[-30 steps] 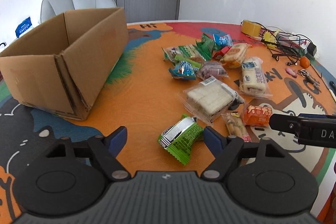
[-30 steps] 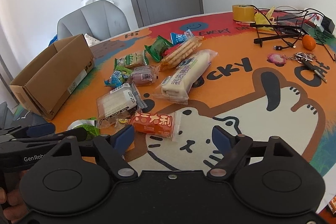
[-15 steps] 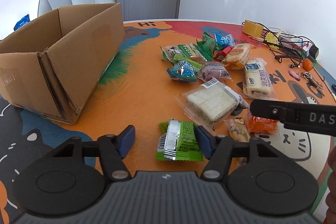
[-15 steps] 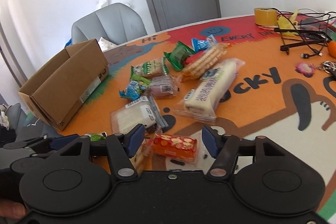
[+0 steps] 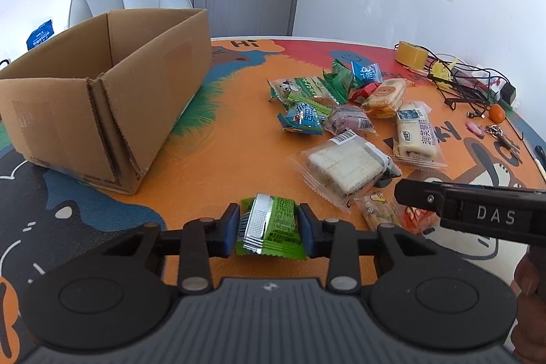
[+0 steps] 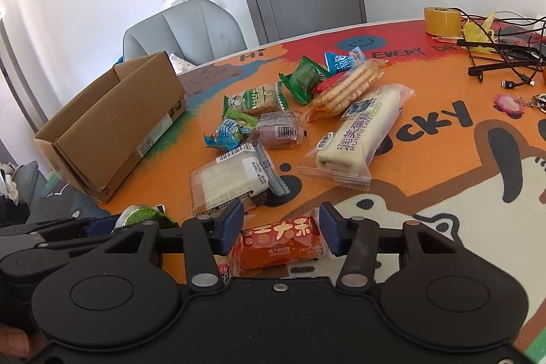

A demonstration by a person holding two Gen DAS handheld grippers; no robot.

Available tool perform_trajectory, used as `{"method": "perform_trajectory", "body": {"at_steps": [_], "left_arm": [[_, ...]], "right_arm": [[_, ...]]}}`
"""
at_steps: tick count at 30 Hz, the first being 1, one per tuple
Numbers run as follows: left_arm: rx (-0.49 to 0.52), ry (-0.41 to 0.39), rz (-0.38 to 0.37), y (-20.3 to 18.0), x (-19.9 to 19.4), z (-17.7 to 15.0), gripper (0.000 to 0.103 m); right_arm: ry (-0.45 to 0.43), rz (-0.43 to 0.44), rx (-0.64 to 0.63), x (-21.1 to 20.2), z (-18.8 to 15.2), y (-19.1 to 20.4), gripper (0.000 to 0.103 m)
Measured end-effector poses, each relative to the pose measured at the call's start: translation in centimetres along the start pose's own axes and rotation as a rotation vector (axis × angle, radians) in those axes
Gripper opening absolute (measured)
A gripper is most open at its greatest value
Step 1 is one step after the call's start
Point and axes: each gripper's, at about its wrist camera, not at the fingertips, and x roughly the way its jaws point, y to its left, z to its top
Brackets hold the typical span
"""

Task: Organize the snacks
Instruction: 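Grasp the green wrapped candy with the left tool while the right tool grasps the orange-red biscuit pack, then carry the green candy with the left tool while the right tool carries the orange-red pack toward the box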

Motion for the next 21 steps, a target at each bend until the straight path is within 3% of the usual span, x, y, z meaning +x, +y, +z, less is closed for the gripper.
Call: {"method": "perform_trajectory", "body": {"at_steps": [7,8,11,15,19,21], "left_arm": [[-0.022,-0.011,0.016,0.9,-1.2,-0.5,0.036],[-0.024,-0.016,0.016,1.1,-1.3,-0.5,0.036],[-0.029,-0.030,0.012,1.3,-1.8,-0.5,0.035],[-0.037,-0.026,0.010,1.7,-1.9,-0.8,0.035],[-0.043,-0.020,0.003,1.9,-1.7,-0.9,0.035],[-0.047,-0.018,-0.002,2.1,-1.5,-0.9,0.035]], "right_arm": [[0.003,-0.014,0.032,-0.9,-1.1,-0.7,0.055],[0.000,-0.013,0.034,-1.0,-1.3,-0.7,0.054],[0.009,-0.015,0.035,-1.1,-1.6,-0.8,0.034],[0.012,-0.015,0.040,-1.5,-1.6,-0.7,0.030],[0.010,-0.044,0.034,-2.3,-1.5,-0.5,0.037],[0.018,-0.068,0.038,-2.7,-1.4,-0.3,0.049]]}}
